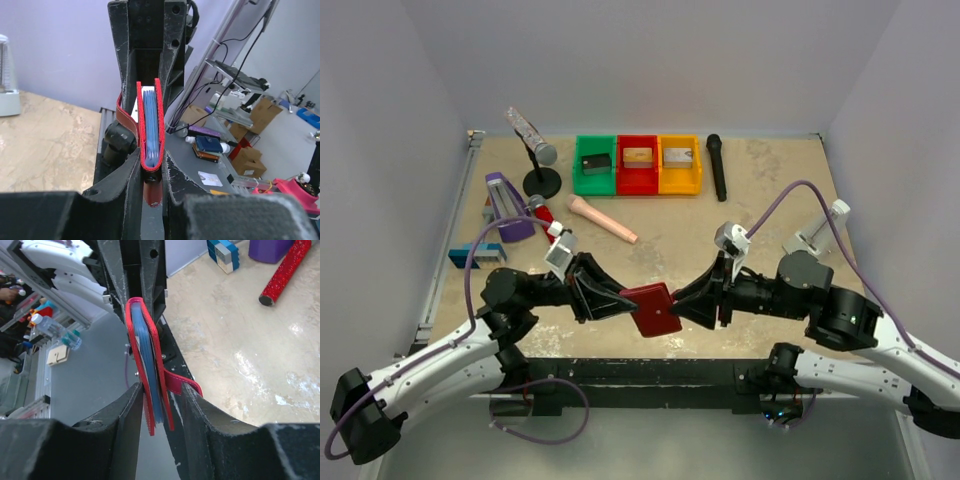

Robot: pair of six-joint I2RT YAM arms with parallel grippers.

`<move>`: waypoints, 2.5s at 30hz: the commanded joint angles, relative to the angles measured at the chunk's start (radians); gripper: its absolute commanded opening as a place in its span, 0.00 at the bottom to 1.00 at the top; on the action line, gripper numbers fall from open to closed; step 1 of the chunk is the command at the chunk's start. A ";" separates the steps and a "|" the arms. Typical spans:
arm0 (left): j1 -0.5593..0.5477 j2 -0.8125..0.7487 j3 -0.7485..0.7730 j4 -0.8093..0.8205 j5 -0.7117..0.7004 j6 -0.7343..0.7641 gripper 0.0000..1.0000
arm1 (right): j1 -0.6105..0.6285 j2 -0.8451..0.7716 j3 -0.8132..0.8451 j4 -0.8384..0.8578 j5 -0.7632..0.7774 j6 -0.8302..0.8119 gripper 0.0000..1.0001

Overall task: Take the credit cards out of the card holder
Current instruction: Open the card holder at the center of the board.

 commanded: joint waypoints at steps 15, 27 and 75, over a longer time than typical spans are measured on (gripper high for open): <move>0.106 0.316 0.025 0.902 0.269 -0.510 0.00 | -0.002 -0.038 -0.006 0.087 -0.053 0.050 0.51; 0.106 0.292 0.042 0.902 0.282 -0.514 0.00 | -0.004 -0.011 -0.014 0.110 -0.056 0.068 0.50; 0.106 0.315 0.056 0.890 0.272 -0.504 0.00 | -0.037 0.103 -0.022 0.165 -0.243 0.119 0.39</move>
